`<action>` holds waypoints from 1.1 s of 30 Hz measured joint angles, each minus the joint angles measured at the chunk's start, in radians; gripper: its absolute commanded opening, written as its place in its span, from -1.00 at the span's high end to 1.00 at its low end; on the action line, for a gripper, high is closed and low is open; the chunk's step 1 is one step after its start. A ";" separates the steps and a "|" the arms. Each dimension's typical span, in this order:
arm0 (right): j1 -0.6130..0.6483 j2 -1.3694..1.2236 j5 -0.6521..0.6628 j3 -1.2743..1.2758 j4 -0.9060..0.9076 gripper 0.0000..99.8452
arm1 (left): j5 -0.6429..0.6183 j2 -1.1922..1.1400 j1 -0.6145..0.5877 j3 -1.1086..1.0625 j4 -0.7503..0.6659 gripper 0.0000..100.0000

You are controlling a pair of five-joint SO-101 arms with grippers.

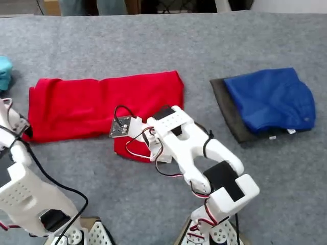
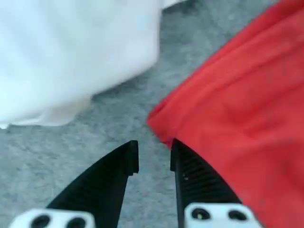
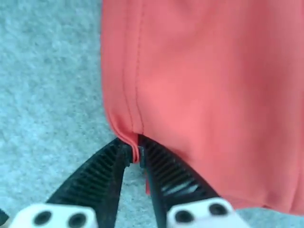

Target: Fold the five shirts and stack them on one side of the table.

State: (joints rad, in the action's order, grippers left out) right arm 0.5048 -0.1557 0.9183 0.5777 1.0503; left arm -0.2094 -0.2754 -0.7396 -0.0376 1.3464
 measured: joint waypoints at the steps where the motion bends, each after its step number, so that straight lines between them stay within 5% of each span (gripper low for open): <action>1: 0.000 0.000 0.000 0.000 0.000 0.97 | -0.012 0.000 0.006 0.000 -0.005 0.72; 9: 0.000 0.000 0.000 0.000 0.000 0.97 | -0.129 0.002 -0.026 -0.058 -0.153 0.72; 33: 0.000 0.000 0.000 0.000 0.000 0.97 | -0.164 -0.107 -0.009 -0.063 -0.157 0.58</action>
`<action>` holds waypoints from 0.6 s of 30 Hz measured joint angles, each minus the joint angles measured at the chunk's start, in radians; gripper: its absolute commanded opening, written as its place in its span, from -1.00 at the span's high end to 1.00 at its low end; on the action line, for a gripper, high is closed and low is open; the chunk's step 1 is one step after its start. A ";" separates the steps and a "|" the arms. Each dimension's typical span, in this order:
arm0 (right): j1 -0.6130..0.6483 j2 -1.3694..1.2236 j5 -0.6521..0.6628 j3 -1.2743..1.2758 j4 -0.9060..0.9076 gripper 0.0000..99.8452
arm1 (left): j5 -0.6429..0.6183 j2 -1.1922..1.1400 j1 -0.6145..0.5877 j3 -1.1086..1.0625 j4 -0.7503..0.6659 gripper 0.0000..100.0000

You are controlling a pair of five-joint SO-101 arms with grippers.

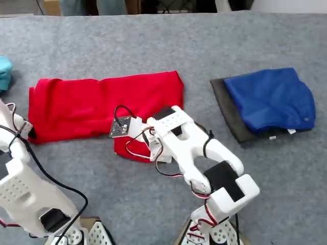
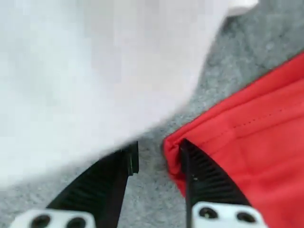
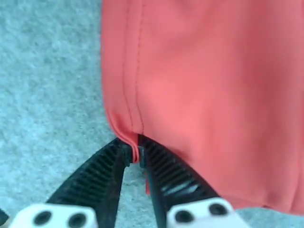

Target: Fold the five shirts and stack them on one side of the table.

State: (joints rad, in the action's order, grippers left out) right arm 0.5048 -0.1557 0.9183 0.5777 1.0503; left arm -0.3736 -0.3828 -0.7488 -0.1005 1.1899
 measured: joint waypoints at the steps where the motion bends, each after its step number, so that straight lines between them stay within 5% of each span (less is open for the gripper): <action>1: 0.000 0.000 0.000 0.000 0.000 0.97 | 0.000 -0.017 -0.002 0.018 0.008 0.58; 18: -0.002 0.000 0.000 -0.002 0.000 0.97 | 0.020 -0.295 0.064 0.382 0.267 0.58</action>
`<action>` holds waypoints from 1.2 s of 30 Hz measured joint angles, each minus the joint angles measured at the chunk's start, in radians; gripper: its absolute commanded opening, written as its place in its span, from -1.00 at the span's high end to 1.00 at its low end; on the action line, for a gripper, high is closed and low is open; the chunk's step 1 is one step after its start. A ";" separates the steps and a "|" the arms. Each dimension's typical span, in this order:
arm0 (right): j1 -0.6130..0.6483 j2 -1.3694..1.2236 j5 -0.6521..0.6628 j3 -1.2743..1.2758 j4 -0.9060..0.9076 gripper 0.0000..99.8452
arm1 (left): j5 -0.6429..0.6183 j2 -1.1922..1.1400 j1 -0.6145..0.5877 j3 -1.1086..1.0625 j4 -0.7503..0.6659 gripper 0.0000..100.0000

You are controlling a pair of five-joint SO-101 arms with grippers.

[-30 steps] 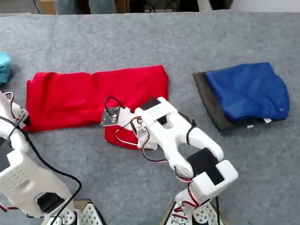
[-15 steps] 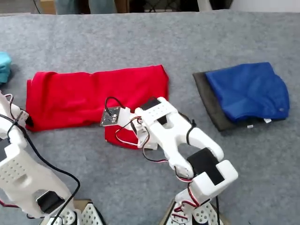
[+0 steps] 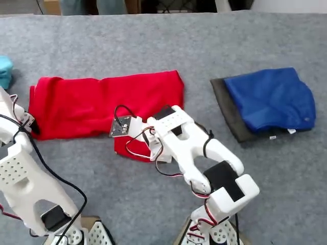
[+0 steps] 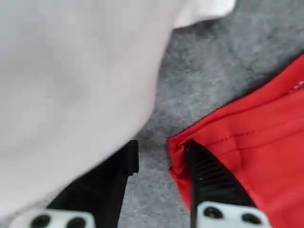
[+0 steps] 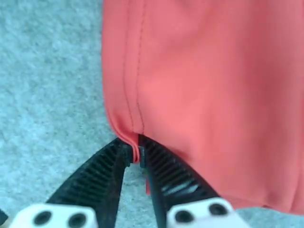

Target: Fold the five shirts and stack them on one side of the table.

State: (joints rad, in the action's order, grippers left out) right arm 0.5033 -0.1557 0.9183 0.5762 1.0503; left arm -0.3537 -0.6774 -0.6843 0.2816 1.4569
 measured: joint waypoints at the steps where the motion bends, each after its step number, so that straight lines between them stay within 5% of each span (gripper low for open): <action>1: 0.000 0.000 0.000 0.000 0.000 0.97 | 0.000 -0.003 0.000 0.003 0.000 0.58; 36: 0.000 0.000 -0.037 -0.002 0.000 0.97 | 0.000 -0.018 0.135 0.012 -0.023 0.94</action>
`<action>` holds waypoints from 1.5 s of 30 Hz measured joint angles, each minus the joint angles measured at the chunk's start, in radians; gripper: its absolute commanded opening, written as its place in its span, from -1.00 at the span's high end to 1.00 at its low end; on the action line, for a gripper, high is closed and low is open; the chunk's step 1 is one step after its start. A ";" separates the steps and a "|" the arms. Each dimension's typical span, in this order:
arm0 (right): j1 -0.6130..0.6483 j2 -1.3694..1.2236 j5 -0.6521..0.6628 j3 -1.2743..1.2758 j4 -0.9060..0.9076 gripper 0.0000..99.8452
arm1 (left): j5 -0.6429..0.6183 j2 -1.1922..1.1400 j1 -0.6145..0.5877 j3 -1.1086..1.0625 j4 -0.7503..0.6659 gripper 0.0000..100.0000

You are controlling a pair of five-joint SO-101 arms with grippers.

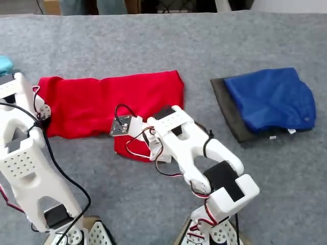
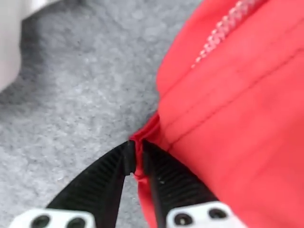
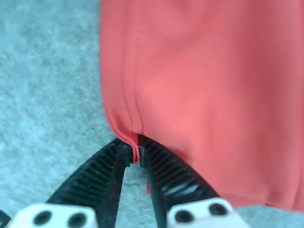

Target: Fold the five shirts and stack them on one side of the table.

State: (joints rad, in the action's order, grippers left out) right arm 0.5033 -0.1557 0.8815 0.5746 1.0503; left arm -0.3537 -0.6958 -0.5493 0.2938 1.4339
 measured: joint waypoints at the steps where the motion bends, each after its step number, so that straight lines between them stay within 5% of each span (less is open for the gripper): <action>1: 0.000 0.000 -0.012 0.000 0.000 0.97 | 0.000 0.000 0.000 0.000 -0.005 0.94; 17: -0.087 0.442 -0.292 -0.437 0.213 0.97 | 0.100 0.344 -0.110 0.345 0.302 0.94; 33: -0.180 0.595 -0.354 -1.203 0.147 0.97 | -0.005 0.956 0.003 0.603 0.322 0.94; 45: -0.239 0.624 -0.354 -1.557 0.044 0.97 | 0.161 1.204 0.006 0.784 0.322 0.94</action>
State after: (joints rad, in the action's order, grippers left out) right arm 0.2639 0.4687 0.5271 -0.9828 1.0948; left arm -0.1926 0.5086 -0.5432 1.0779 1.7561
